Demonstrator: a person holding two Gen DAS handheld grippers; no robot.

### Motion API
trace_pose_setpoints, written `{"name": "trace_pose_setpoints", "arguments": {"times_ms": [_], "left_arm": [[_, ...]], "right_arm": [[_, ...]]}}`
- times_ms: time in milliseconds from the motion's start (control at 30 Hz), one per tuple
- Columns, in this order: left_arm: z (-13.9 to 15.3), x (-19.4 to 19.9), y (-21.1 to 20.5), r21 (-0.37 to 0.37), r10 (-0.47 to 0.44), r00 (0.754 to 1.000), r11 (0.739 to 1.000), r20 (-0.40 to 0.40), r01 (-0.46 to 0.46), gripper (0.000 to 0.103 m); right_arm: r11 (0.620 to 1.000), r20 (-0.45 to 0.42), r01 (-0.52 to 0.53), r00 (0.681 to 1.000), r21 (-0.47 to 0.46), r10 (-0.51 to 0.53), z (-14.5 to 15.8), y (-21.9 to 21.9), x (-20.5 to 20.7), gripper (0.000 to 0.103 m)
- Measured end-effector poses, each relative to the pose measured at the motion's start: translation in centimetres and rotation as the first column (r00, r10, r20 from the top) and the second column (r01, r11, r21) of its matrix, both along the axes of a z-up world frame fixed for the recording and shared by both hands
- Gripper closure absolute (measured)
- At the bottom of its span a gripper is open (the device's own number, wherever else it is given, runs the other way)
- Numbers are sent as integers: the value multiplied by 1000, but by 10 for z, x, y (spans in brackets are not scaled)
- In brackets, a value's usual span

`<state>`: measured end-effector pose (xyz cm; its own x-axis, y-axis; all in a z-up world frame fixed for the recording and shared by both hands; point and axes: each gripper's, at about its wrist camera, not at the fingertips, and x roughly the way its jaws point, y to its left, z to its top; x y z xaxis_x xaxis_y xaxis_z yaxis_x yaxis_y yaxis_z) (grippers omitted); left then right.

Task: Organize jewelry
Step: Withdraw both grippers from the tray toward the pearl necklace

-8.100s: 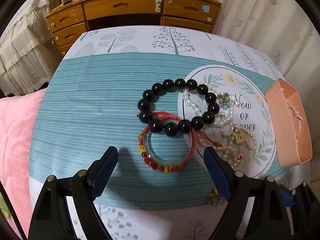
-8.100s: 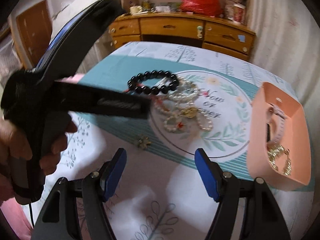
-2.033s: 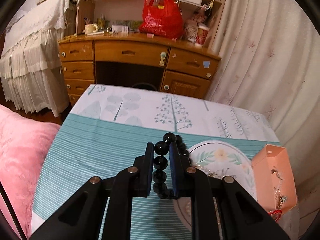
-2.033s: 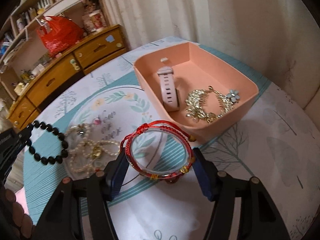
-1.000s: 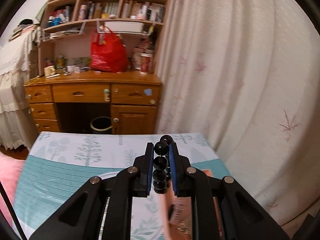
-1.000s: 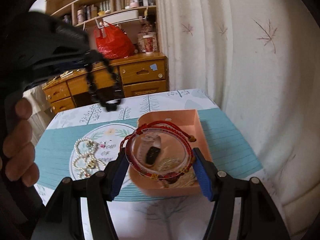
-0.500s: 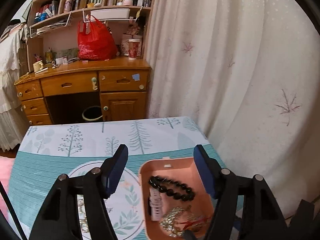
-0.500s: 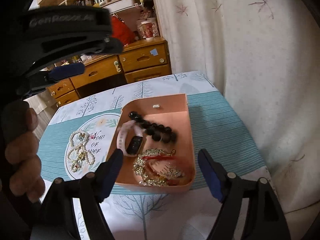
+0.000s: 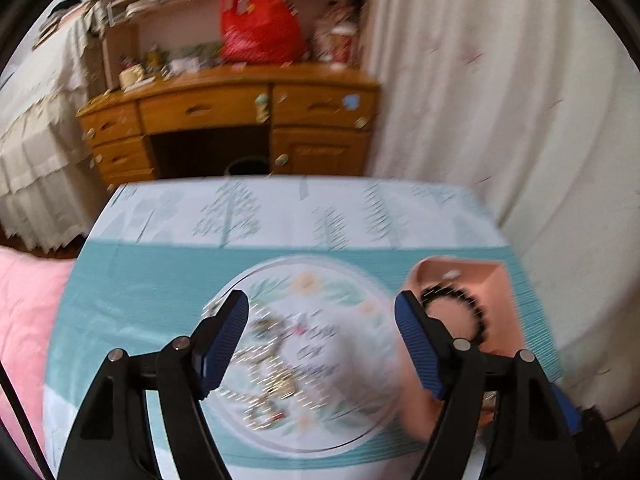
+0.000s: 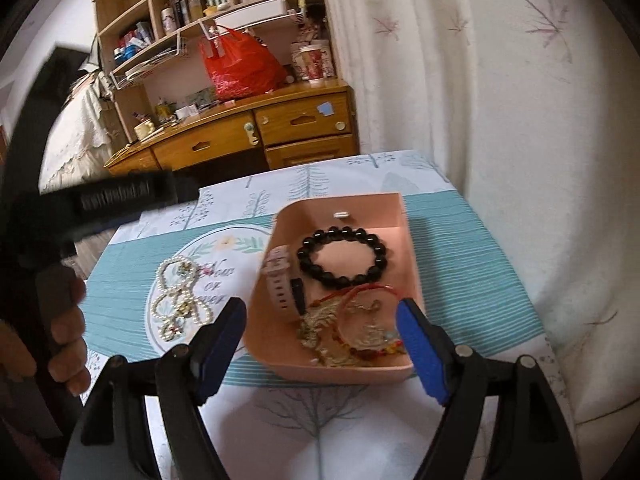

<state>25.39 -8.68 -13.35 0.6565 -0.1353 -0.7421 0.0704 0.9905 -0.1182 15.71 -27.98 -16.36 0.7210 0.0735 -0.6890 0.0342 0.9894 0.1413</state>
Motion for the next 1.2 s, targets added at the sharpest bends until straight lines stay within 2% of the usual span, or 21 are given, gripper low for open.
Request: {"name": "trace_pose_setpoints", "arguments": {"times_ms": [233,333,467,900,1200], "left_arm": [[-32,-5,43,7,55,994,999,-93,-54,29],[-42,-4,57,18,60,991,998,-120,-58,29],[-51,-2,74,47,48,989,998,-139,-41,29],[-67,6,105,38,-59,986,997,-157,65,29],[-75,7,108,1,-104,984,994,-143,106,30]], "right_arm": [[998,4,-70,998,-7,70,-3,34,2,25],[994,0,-98,995,-45,98,-5,56,5,25],[987,-13,-149,989,-58,148,-9,81,11,25],[963,-85,-243,968,-119,234,-34,139,39,26],[941,-134,-314,945,-130,297,-54,156,49,51]]}}
